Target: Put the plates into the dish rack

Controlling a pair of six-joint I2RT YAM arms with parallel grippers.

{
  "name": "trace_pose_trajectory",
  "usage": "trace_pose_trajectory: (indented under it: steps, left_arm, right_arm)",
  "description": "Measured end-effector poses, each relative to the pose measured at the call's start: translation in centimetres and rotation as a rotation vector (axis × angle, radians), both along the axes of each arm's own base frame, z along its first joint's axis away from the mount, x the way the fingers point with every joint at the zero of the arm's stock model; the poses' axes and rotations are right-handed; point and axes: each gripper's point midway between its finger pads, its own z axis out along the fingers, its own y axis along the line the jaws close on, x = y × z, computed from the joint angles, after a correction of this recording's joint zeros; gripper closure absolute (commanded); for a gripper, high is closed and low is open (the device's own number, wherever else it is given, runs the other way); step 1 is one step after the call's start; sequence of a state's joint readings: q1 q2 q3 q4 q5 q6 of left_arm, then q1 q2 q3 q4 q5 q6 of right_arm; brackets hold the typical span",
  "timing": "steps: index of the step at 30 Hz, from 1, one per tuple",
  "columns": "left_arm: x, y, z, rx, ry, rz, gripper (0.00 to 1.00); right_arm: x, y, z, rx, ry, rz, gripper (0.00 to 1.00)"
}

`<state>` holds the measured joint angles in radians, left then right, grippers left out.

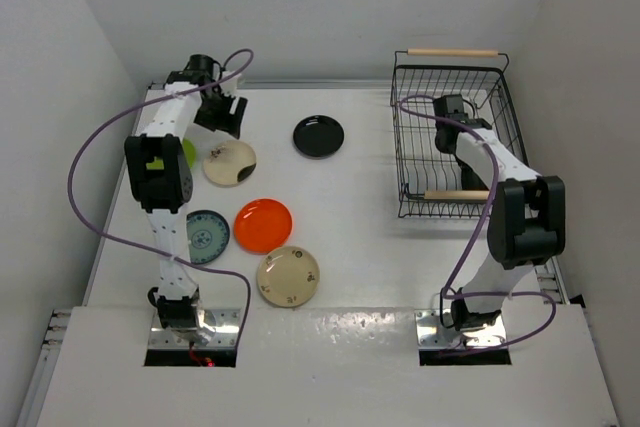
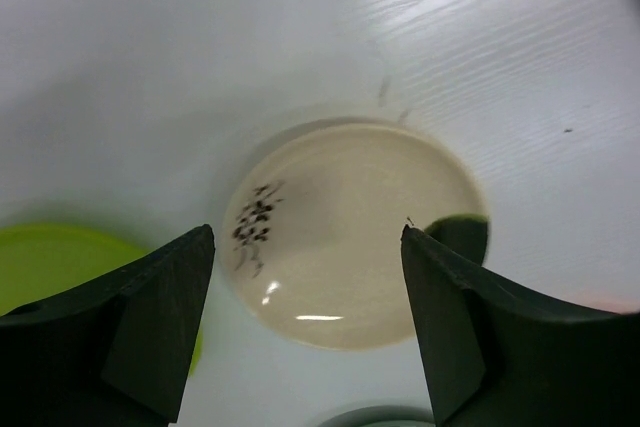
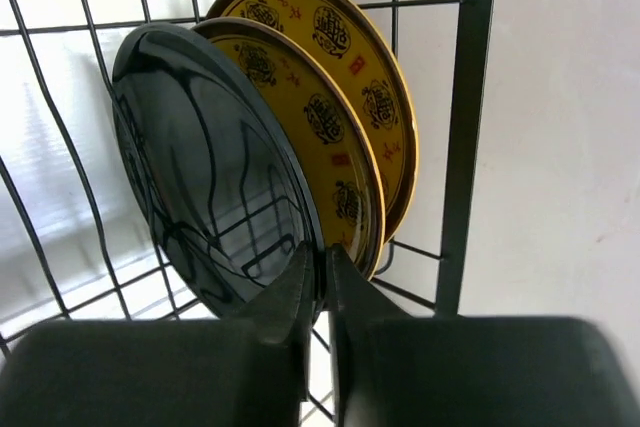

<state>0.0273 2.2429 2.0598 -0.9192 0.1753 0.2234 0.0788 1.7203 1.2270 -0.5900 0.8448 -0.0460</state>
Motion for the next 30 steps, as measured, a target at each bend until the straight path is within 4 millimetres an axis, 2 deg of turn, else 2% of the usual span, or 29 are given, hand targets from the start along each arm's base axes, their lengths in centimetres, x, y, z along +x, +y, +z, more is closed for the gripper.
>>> trace_pose_trajectory:
  steps: [1, 3, 4, 6, 7, 11, 16, 21, 25, 27, 30]
  left_arm:
    - [0.0, -1.0, -0.1, -0.011, 0.002, -0.022, 0.19]
    - [0.0, -3.1, -0.4, -0.042, 0.006, -0.066, 0.18]
    - [0.0, -4.1, -0.5, -0.061, 0.008, -0.087, 0.18]
    - [-0.2, -6.3, -0.8, -0.110, 0.018, -0.123, 0.18]
    - [-0.2, -7.3, -1.0, -0.134, 0.020, -0.137, 0.18]
    - [0.2, -10.7, -2.6, -0.246, 0.042, -0.175, 0.17]
    - [0.8, -13.5, -4.3, -0.378, 0.062, -0.179, 0.17]
    - [2.6, -16.4, -4.6, -0.462, 0.009, -0.172, 0.17]
    - [4.0, -19.4, -5.2, -0.477, -0.026, -0.176, 0.17]
    - [5.0, -20.9, -5.3, -0.473, -0.057, -0.175, 0.21]
    - [5.9, -22.2, -5.5, -0.458, -0.094, -0.163, 0.37]
  right_arm:
    - [0.0, 0.0, 0.0, 0.005, -0.007, -0.009, 0.73]
    - [-0.2, 0.0, -0.3, 0.029, -0.011, -0.025, 0.62]
    - [-0.3, 0.0, -0.5, 0.039, -0.006, -0.032, 0.51]
    - [-0.5, -0.1, -0.9, 0.057, 0.006, -0.039, 0.42]
    - [-0.7, 0.0, -0.9, 0.067, 0.012, -0.041, 0.34]
    - [-0.3, 0.2, -0.2, 0.091, 0.006, -0.038, 0.25]
    - [0.8, 0.8, 1.4, 0.131, -0.031, -0.021, 0.17]
    - [1.4, 2.1, 3.7, 0.196, -0.088, -0.001, 0.17]
    - [1.2, 3.4, 5.7, 0.225, -0.140, 0.032, 0.17]
    - [0.9, 4.2, 6.6, 0.234, -0.159, 0.052, 0.17]
    - [0.5, 5.0, 7.7, 0.242, -0.183, 0.074, 0.17]
